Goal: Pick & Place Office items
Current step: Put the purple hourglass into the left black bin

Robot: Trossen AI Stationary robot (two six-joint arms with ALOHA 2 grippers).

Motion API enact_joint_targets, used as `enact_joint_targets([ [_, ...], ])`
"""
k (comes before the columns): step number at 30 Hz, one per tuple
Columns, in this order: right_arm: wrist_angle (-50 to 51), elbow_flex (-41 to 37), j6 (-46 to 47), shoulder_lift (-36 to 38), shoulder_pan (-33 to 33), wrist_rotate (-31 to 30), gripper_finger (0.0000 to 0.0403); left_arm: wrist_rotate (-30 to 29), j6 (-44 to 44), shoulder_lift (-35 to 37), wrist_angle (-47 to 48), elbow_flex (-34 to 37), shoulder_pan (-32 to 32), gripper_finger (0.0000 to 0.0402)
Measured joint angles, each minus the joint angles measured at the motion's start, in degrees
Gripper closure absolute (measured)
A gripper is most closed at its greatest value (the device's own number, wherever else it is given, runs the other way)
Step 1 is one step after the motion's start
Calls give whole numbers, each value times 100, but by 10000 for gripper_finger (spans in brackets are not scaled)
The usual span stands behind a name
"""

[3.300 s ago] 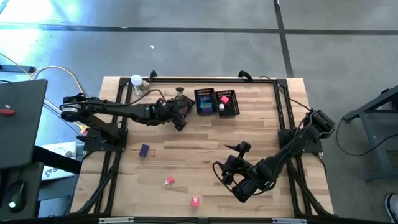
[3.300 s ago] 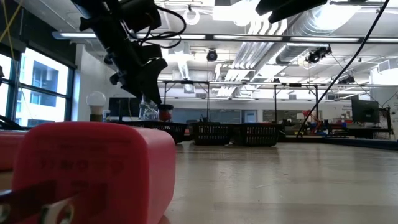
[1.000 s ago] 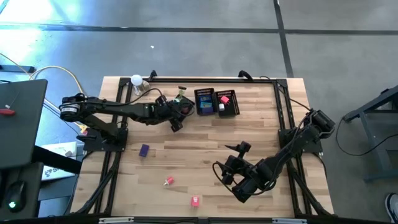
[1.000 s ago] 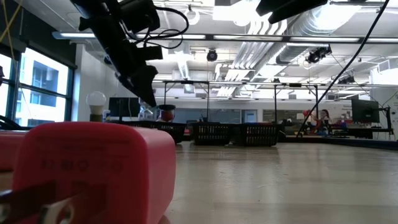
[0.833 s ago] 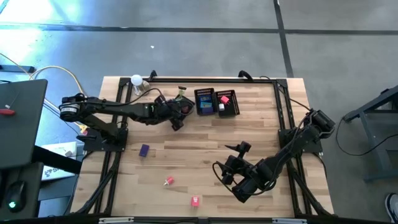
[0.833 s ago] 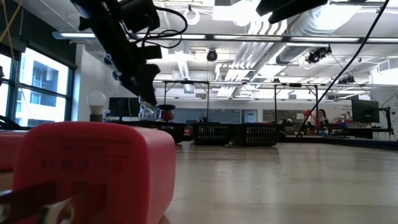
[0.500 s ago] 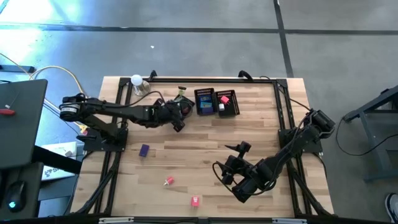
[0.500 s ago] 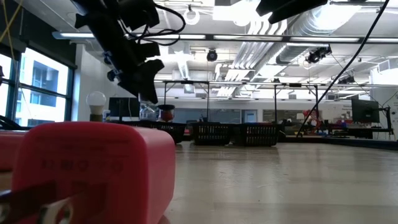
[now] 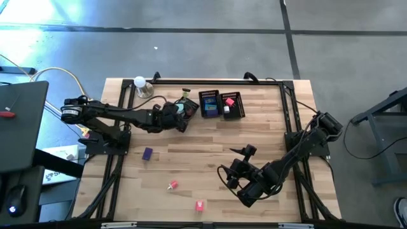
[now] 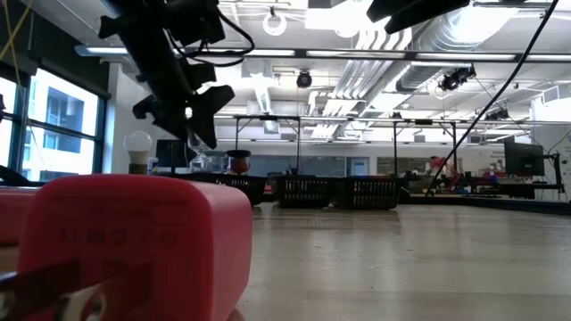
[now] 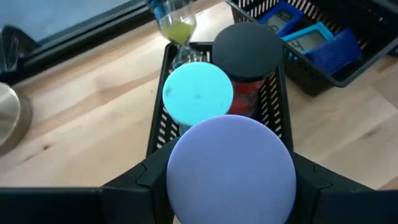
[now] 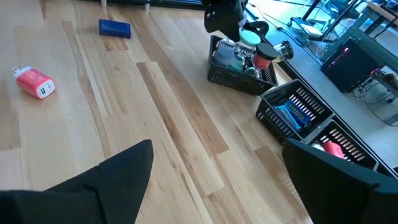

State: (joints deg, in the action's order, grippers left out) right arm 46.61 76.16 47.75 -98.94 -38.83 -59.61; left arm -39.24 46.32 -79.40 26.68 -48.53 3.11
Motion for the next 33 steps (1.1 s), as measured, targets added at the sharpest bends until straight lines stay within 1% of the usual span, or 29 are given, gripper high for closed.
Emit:
enact_joint_targets([
  [2,-9,1,0,0,0,0,56,40,152,-11,44,-1,26,211],
  [7,-14,0,0,0,0,-1,56,439,260,-213,-4,-3,149,211],
  [15,-15,0,-15,0,-1,-39,56,483,213,-444,-23,-3,251,211],
  [30,-49,0,-129,0,0,-44,56,504,96,-446,-79,-3,250,211],
  [33,-52,0,-131,0,0,-44,56,502,-70,-446,-79,-3,250,209],
])
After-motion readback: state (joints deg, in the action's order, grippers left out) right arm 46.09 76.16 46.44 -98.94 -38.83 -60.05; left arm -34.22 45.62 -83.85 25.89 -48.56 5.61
